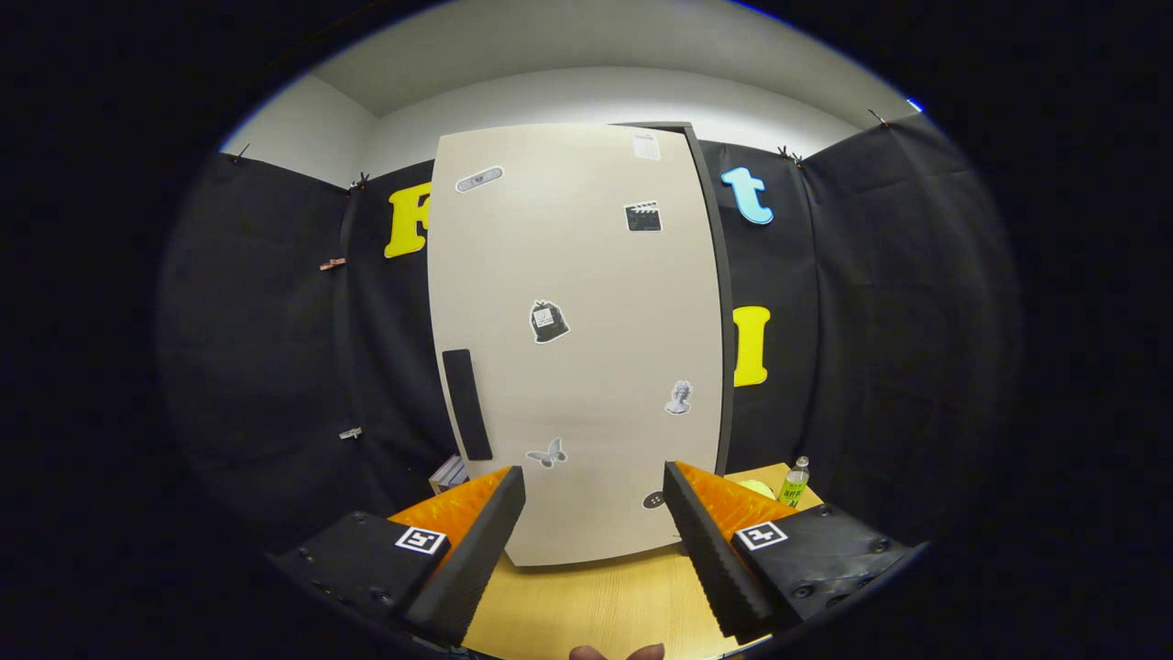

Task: Open the shoe cabinet door, grab the shoes and put them into the shoe cabinet, then close the shoe cabinet door.

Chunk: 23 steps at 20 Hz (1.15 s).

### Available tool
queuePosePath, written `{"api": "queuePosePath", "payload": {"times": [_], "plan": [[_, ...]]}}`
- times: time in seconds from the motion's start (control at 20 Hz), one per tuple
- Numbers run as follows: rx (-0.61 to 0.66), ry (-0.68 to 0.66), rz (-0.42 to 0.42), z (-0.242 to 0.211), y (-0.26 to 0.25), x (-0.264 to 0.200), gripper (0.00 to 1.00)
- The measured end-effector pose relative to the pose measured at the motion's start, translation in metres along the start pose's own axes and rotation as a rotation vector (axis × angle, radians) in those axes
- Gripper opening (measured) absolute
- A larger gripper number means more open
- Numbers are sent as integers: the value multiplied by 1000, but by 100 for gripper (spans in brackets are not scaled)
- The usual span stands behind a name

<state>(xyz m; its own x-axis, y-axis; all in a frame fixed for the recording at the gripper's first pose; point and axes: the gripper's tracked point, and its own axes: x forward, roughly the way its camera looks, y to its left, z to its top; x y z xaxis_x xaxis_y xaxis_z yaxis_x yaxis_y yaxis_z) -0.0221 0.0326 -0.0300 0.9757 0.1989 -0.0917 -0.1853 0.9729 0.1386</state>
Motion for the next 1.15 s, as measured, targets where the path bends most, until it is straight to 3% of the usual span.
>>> {"api": "queuePosePath", "payload": {"times": [1.15], "plan": [[-9,0,25,2,2,5,98]]}}
